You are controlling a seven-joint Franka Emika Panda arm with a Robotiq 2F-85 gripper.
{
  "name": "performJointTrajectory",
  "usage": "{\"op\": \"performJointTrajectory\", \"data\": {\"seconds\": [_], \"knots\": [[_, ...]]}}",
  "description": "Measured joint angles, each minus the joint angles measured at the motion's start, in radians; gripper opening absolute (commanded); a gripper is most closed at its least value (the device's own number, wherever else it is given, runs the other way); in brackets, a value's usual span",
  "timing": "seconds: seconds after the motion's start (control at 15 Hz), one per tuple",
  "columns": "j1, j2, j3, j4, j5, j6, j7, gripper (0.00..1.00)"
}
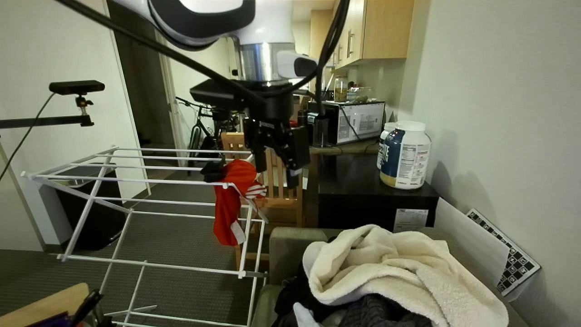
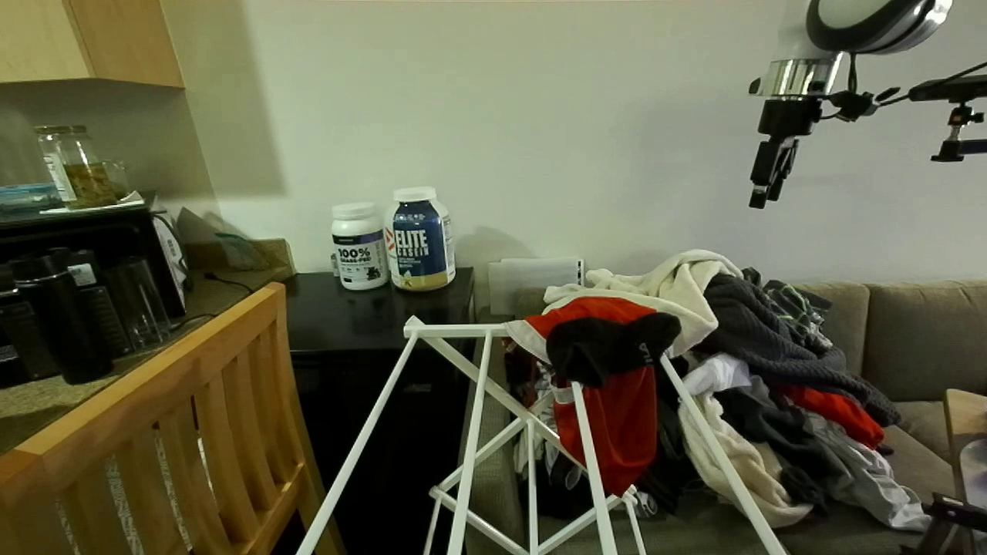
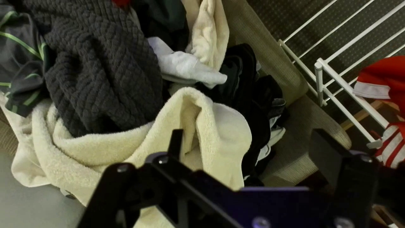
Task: Put the black sock on the orange cloth on the white rack
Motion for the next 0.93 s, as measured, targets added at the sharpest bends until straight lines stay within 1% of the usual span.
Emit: {"op": "performJointTrajectory", "data": {"seconds": [0.53,0.93], "knots": [[-0.004,-0.211,-0.021,-0.187,-0.018,-0.021,-0.002,1.00],[0.001,-0.284,-0.048,-0.257,-0.018,-0.019,-0.033,1.00]]}}
